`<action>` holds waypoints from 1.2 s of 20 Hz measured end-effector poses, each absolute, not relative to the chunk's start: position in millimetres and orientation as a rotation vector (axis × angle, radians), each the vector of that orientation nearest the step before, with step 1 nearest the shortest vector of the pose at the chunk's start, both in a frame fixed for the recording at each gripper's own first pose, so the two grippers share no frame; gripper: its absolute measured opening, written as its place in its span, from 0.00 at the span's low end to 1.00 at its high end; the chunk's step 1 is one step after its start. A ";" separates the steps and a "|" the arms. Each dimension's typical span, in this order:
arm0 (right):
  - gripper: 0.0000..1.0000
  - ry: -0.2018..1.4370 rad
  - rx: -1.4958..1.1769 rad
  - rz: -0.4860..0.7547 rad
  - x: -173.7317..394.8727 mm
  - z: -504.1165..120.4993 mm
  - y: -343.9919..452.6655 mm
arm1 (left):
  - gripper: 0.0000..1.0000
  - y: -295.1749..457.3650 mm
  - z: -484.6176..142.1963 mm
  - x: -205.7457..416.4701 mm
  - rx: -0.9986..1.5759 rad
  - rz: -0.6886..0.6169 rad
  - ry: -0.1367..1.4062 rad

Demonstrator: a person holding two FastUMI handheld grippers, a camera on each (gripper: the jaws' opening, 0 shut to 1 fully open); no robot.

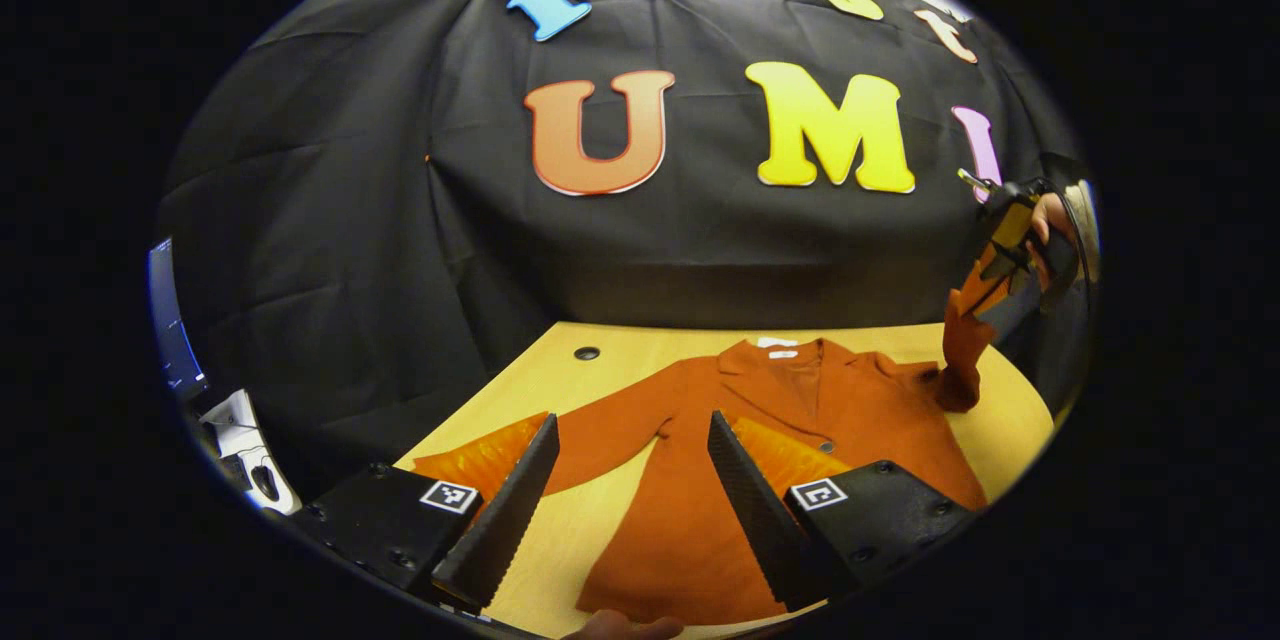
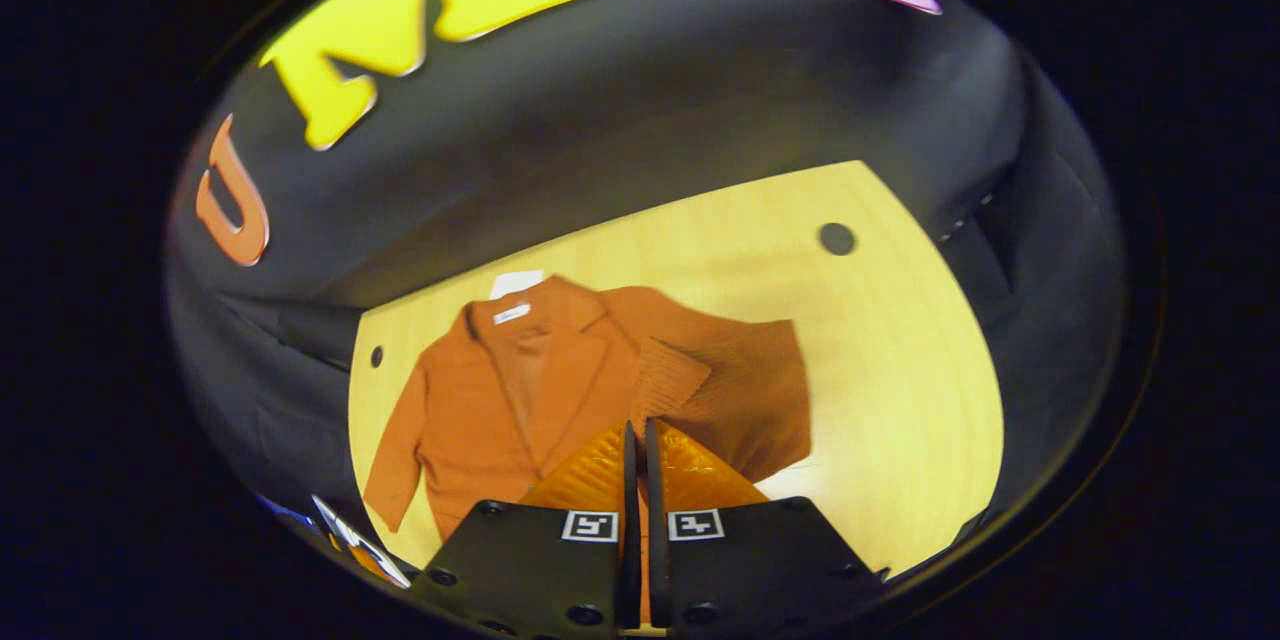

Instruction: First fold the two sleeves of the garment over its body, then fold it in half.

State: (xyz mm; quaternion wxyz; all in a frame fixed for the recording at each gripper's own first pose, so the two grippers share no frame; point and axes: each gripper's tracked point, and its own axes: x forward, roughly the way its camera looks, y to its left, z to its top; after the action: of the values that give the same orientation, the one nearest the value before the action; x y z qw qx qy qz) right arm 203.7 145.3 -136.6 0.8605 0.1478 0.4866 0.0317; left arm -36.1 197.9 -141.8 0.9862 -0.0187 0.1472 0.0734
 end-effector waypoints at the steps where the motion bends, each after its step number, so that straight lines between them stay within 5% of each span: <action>1: 0.04 1.020 0.294 0.089 206.2 -137.8 175.6 | 0.97 206.8 -149.6 -40.2 -0.051 0.147 0.312; 11: 0.04 1.062 0.158 0.273 243.5 -234.5 425.8 | 0.98 282.3 -176.7 -49.7 0.012 0.156 0.308; 23: 0.06 1.166 0.227 0.349 239.3 -290.1 504.2 | 0.97 338.8 -222.9 -62.8 -0.064 0.249 0.422; 24: 0.25 1.169 0.244 0.353 237.2 -287.6 504.1 | 0.97 342.4 -225.2 -60.9 -0.075 0.258 0.428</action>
State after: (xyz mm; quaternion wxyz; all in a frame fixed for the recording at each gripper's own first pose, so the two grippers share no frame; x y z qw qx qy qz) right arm 237.2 504.1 -287.6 0.8123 0.1143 0.5474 0.1655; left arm -60.9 342.4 -225.2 0.9683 -0.0373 0.2116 0.1275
